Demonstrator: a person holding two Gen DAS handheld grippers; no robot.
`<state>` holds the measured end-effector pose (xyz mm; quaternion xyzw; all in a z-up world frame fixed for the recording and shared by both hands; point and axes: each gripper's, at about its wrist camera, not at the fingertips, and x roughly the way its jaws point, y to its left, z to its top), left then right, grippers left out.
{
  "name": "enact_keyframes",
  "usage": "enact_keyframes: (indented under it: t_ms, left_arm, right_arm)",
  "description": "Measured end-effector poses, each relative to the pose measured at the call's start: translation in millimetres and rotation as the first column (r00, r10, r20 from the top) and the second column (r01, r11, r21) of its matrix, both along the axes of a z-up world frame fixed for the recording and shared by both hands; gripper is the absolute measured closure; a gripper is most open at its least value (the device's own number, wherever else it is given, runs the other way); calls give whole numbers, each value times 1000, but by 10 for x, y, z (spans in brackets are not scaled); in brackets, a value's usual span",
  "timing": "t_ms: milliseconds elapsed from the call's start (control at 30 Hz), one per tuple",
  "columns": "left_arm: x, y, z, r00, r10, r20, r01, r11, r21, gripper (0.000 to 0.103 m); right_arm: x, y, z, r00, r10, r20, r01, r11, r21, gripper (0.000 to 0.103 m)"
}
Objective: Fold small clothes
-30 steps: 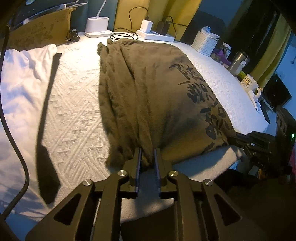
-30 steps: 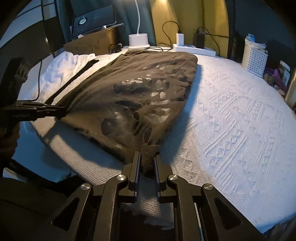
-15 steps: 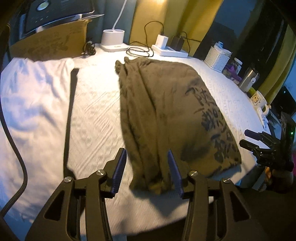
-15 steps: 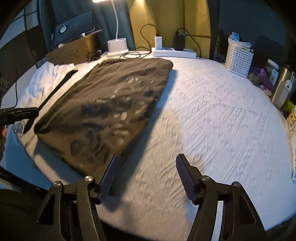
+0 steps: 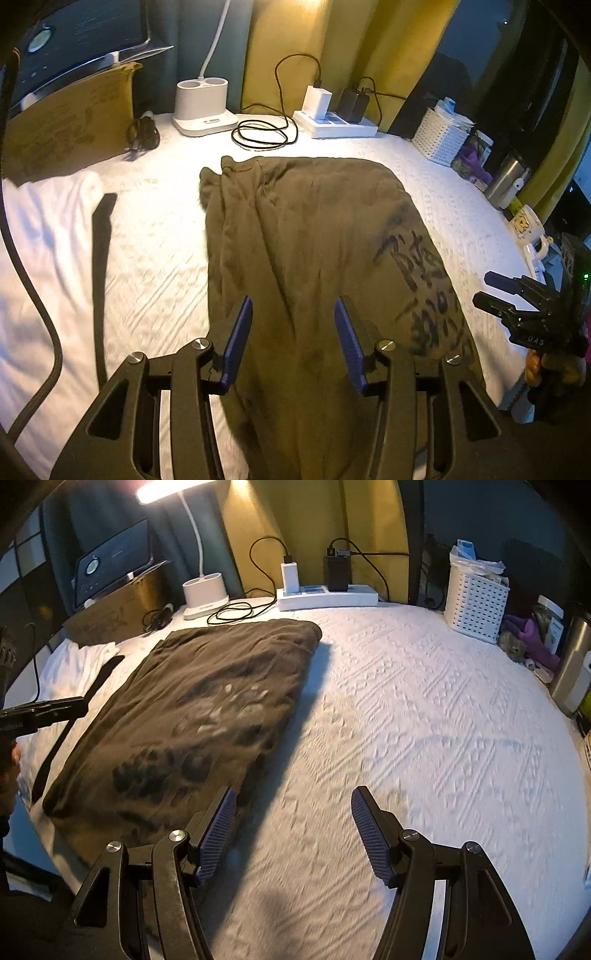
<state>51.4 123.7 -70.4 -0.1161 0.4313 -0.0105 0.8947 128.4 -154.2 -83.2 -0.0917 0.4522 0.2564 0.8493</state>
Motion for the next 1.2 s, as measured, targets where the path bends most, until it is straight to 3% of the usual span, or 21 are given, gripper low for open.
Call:
enact_keyframes:
  t_ms: [533, 767, 1000, 1100, 1200]
  left_arm:
    - [713, 214, -86, 1000, 11, 29, -13, 999, 45, 56]
    - [989, 260, -131, 999, -2, 36, 1, 999, 33, 56]
    - [1072, 326, -171, 999, 15, 30, -16, 999, 39, 56]
    - [1079, 392, -198, 999, 33, 31, -34, 999, 35, 57]
    - [1089, 462, -228, 998, 45, 33, -46, 999, 26, 57]
  right_arm:
    - [683, 421, -62, 999, 28, 24, -28, 1000, -13, 36]
    - [1146, 530, -80, 1000, 23, 20, -24, 999, 41, 37]
    - [1521, 662, -28, 999, 15, 50, -16, 999, 38, 47]
    - [1648, 700, -118, 1000, 10, 6, -11, 998, 55, 52]
    - [1756, 725, -239, 998, 16, -69, -9, 995, 97, 66]
